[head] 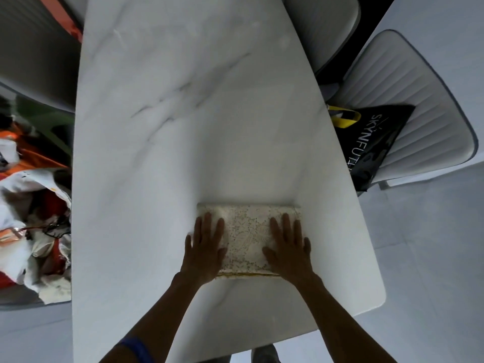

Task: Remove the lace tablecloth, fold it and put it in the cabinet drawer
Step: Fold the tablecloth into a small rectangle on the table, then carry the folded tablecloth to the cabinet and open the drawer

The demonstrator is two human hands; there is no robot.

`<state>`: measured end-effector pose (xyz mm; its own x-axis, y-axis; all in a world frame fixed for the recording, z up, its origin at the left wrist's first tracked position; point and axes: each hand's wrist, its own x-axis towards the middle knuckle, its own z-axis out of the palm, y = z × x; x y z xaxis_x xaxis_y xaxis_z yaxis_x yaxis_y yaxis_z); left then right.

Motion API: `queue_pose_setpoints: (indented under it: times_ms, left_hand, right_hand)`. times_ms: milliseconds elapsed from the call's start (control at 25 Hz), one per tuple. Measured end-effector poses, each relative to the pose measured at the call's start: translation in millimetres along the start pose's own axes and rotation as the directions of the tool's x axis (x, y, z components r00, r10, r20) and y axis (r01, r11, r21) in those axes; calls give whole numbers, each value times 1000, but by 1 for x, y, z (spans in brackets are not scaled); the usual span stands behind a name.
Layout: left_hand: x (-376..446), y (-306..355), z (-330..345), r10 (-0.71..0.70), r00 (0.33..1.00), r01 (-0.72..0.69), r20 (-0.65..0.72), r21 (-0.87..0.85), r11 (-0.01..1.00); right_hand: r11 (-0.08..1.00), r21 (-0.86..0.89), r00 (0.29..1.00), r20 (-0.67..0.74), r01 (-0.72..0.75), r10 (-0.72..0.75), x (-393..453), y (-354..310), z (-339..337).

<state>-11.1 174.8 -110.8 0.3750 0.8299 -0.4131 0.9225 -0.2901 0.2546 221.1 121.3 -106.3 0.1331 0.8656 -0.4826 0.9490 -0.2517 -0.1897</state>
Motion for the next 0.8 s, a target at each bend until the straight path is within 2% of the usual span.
queue_pose_setpoints:
  times_ms: [80,120,160,200,240,320,360,400,520,600,720,800]
  left_hand:
    - [-5,-1,-4,-25,993,-5,-115,-253,967]
    - [-7,-3,-6,-122,974,36,-193,-397,917]
    - [-10,-3,-8,-241,948,96,-207,-534,840]
    - [-11,-6,-11,-333,930,148,-155,-672,726]
    - [-11,-9,-16,-382,923,199,-47,-791,578]
    - [-13,-12,-34,-324,915,340,242,-893,294]
    - [-18,-14,-43,-271,904,393,331,-892,221]
    - [-25,-15,-52,-248,898,412,364,-894,179]
    - [-58,-15,-69,-227,919,334,322,-942,15]
    - [-92,-15,-75,-251,937,227,242,-970,-89]
    - [-150,-7,-68,-384,914,81,128,-987,-136]
    - [-194,9,-55,-500,866,-43,26,-991,-127]
  right_hand:
    - [977,212,996,-77,-38,55,-2,7,-3]
    - [934,345,980,-137,-92,147,-3,10,-6]
    - [867,473,958,-141,-157,250,-5,14,-10]
    - [768,603,939,-87,-217,333,-6,18,-15]
    - [653,708,932,20,-269,362,-8,20,-22]
    - [501,803,941,217,-324,260,-15,22,-42]
    - [467,819,942,266,-333,205,-21,22,-54]
    - [435,839,945,276,-327,178,-28,22,-64]
    - [328,917,973,213,-229,86,-48,25,-81]
    - [315,937,987,161,-151,-5,-56,18,-90]
    - [312,945,976,150,-95,-157,-55,5,-98]
    - [335,941,939,165,-58,-300,-54,-7,-97]
